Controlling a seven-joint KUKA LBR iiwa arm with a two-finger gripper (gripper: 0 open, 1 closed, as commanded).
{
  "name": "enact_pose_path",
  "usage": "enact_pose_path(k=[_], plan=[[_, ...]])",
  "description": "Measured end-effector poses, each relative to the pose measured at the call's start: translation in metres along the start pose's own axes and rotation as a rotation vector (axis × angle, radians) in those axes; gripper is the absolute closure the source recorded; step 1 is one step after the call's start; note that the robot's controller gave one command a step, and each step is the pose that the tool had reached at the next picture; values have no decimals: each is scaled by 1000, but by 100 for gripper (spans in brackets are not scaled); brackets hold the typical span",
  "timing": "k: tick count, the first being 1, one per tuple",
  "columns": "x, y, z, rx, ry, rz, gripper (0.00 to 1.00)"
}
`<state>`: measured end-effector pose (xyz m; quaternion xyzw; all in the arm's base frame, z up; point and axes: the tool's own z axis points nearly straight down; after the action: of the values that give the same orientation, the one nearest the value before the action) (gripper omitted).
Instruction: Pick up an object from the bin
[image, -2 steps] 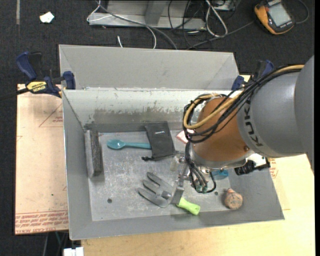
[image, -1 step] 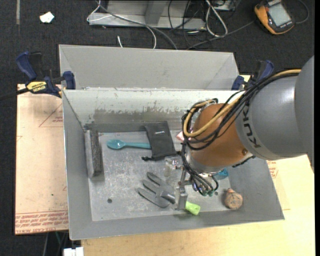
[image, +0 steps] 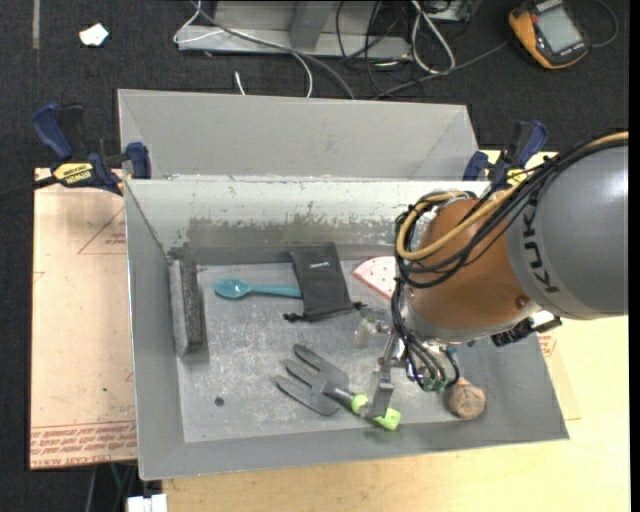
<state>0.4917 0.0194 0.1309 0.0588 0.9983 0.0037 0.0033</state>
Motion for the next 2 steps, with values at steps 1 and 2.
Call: enact_pose_path(k=[1,2], plan=[[0,5,16,0,1,39,0],[8,9,42,0,0,-168,0]])
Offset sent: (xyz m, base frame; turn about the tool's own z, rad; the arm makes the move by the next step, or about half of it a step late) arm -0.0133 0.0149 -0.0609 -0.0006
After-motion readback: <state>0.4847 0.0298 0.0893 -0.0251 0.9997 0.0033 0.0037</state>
